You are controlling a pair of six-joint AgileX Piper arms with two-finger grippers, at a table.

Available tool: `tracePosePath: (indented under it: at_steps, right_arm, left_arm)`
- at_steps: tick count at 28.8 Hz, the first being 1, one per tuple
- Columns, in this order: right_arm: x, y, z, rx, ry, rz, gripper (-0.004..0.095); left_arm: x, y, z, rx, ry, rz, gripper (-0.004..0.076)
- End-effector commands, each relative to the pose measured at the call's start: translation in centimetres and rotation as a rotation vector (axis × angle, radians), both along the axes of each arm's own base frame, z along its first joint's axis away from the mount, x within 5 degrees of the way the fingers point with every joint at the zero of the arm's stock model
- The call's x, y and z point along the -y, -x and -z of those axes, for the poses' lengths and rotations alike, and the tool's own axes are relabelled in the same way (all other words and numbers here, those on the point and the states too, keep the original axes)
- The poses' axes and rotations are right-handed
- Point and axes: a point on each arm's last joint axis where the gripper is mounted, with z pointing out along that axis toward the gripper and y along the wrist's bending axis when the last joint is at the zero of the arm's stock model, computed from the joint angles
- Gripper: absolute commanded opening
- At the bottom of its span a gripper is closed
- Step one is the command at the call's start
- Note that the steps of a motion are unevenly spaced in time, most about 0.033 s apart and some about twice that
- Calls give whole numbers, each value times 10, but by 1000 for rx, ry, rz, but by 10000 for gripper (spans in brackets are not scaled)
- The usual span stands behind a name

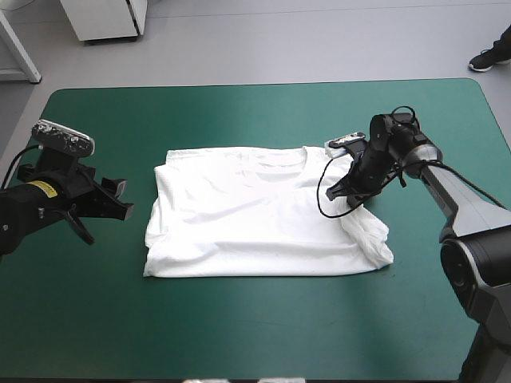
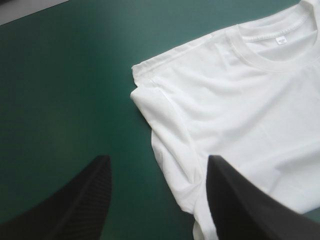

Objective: Fold the cloth

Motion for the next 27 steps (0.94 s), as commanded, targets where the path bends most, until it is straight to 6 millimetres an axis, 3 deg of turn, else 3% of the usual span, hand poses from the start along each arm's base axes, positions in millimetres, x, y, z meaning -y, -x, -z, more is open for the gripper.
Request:
tracePosePath:
  at_steps: [1, 6, 10, 13, 19, 25, 27]
  right_arm:
    - [4, 12, -50, 112, -26, -5, 247]
    - [9, 26, -74, 154, -31, 30, 387]
    - [18, 46, -105, 248, -8, 56, 401]
    - [28, 70, -115, 280, 26, 78, 401]
    - [48, 129, -115, 322, 76, 119, 401]
    - [60, 175, -98, 307, 87, 126, 402]
    - [62, 184, -93, 307, 87, 126, 426]
  left_arm:
    - [0, 9, -18, 93, -1, -10, 417]
    - [0, 17, -20, 88, 14, -13, 417]
    - [-3, 23, -13, 6, 1, -47, 417]
    - [-4, 27, -4, -35, -46, -68, 417]
    - [-3, 33, 23, -205, -152, -103, 417]
    - [8, 28, 62, -300, -103, -53, 417]
    - [12, 18, 85, -376, -111, -44, 417]
